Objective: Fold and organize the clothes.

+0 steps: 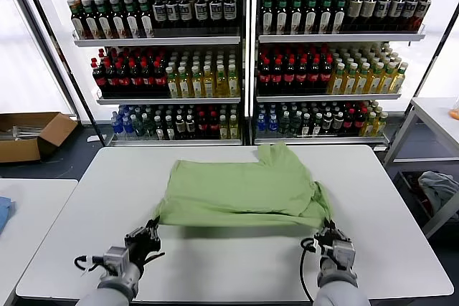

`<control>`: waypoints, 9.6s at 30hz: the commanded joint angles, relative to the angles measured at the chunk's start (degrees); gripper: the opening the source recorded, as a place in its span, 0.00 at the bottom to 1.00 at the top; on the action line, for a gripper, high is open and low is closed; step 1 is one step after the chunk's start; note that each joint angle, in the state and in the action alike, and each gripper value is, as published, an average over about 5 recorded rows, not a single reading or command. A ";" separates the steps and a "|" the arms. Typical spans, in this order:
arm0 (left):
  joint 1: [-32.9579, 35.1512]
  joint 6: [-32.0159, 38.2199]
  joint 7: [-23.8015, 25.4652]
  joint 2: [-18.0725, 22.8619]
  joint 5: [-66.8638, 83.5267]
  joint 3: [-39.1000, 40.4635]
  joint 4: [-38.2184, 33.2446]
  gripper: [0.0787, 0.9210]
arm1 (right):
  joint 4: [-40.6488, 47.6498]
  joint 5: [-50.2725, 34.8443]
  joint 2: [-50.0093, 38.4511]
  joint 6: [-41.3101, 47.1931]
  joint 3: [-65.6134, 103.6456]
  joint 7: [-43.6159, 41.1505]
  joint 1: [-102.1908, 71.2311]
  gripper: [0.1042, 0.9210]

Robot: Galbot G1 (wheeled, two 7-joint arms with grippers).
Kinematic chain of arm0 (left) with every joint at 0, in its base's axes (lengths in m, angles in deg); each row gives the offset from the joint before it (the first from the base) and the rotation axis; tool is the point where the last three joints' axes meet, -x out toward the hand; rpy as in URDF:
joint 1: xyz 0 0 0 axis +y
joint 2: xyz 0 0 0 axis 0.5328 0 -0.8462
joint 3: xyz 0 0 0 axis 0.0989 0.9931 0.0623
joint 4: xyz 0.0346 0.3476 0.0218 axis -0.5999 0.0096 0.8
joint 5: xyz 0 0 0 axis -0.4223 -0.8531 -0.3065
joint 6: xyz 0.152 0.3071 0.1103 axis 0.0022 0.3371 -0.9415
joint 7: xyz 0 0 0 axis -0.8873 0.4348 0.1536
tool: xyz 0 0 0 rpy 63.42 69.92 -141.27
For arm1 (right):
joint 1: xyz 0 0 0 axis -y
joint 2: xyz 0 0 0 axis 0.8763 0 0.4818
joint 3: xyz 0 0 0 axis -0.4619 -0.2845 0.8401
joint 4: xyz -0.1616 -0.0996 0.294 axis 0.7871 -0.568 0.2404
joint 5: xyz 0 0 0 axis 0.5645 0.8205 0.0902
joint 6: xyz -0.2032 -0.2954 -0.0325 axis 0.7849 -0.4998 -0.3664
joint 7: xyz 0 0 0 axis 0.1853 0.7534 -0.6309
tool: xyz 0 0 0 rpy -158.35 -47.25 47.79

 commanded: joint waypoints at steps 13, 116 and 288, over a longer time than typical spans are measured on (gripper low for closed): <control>17.13 3.64 0.47 4.67 -8.10 1.10 -7.80 0.29 | -7.30 7.25 -0.53 -3.23 0.11 -0.43 -11.38 0.40; -48.14 -3.27 8.28 1.27 6.12 15.48 47.71 0.88 | 73.87 1.80 14.87 -2.54 -3.20 -8.64 64.79 0.88; -5.82 1.30 6.47 10.71 1.08 -4.08 12.00 0.35 | -1.83 -3.73 -0.63 -6.84 1.65 -6.37 5.27 0.88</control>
